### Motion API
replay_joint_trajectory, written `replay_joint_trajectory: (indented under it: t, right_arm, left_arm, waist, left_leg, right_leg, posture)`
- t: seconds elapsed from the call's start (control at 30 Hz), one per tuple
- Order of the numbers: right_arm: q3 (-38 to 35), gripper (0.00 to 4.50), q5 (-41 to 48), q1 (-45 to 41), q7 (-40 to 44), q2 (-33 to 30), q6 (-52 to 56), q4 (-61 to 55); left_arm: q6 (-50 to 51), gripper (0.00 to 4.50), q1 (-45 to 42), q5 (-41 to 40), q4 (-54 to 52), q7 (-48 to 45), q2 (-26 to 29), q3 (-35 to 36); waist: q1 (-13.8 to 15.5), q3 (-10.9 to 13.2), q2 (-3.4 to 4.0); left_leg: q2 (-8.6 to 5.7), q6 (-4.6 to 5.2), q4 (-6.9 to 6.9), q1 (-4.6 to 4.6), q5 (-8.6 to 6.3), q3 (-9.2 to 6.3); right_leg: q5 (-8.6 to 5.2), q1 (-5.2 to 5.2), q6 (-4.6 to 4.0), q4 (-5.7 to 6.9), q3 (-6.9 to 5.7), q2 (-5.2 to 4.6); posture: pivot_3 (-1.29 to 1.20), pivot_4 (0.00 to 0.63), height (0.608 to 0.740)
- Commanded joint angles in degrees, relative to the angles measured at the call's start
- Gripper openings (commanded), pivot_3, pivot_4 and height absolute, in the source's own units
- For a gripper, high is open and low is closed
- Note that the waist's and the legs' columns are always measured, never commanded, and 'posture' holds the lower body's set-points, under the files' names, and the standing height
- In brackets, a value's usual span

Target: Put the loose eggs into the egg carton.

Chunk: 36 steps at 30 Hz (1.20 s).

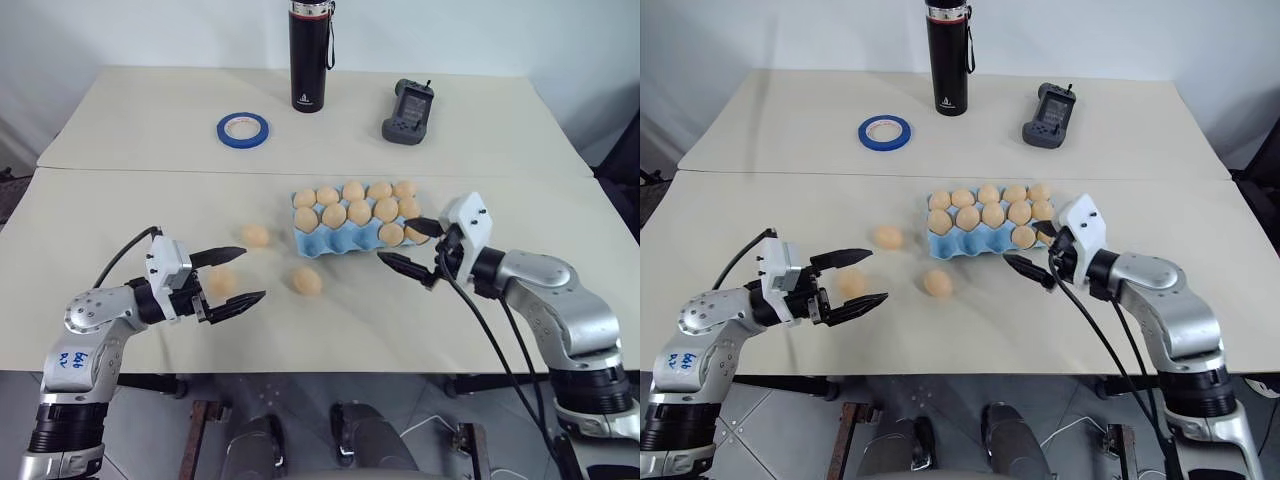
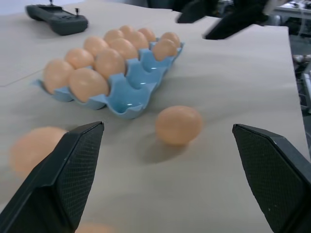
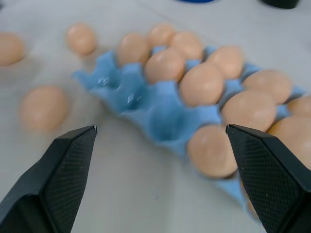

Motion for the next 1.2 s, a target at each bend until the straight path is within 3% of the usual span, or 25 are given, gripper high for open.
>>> replay_joint_trajectory:
  t: [0.03, 0.27, 0.47, 0.7, 1.2]
  right_arm:
    - [-3.87, 4.45, 0.75, 3.82, 4.63, -3.77, -5.23, -3.74]
    - [-6.18, 4.45, 2.83, 9.39, 9.61, -7.24, -7.07, -4.25]
    - [-2.25, 4.45, 5.34, 4.28, 0.26, -2.89, 4.41, -8.55]
    - [8.87, 4.45, 5.65, -2.32, -8.93, 4.06, 17.51, -13.51]
    - [21.8, 4.45, -3.57, -9.04, -11.56, 14.66, 11.3, -2.83]
  left_arm:
    - [-0.16, 4.5, 0.89, -0.93, -0.63, 1.12, 1.4, 3.71]
    - [-2.24, 4.5, 3.68, -0.62, 1.79, -1.02, 3.73, 7.26]
    - [-4.2, 4.5, 4.31, -0.66, 3.93, -3.08, 5.37, 8.73]
    - [-4.68, 4.5, 5.39, -1.65, 6.09, -7.55, 7.19, 9.4]
    - [-3.57, 4.5, 5.4, -2.6, 2.12, -6.74, 6.33, 8.98]
  waist:
    - [0.06, 0.0, 0.0]
    - [-0.24, 0.0, 0.0]
    - [-0.33, 0.0, 0.0]
    - [-0.26, 0.0, 0.0]
    - [-0.28, -0.01, -0.01]
  left_leg:
    - [0.0, 0.05, 0.0, -0.01, -0.04, -0.02]
    - [0.01, 0.15, 0.0, 0.08, -0.11, -0.04]
    - [0.02, -0.02, 0.0, 0.07, -0.22, -0.09]
    - [0.03, -0.15, -0.2, 0.03, -0.19, -0.18]
    - [0.06, -0.29, -0.32, -0.08, -0.04, -0.44]
  right_leg:
    - [0.0, 0.01, 0.0, -0.03, -0.02, 0.0]
    - [-0.01, 0.07, -0.02, -0.03, -0.03, 0.0]
    - [0.0, 0.06, -0.07, -0.01, -0.04, -0.03]
    - [-0.17, -0.05, -0.42, -0.01, -0.21, -0.11]
    - [-0.39, -0.1, -0.57, 0.06, -0.54, -0.04]
  posture:
    - [0.0, 0.15, 0.74]
    - [0.0, 0.15, 0.74]
    - [0.0, 0.15, 0.74]
    - [0.0, 0.15, 0.74]
    - [0.0, 0.15, 0.74]
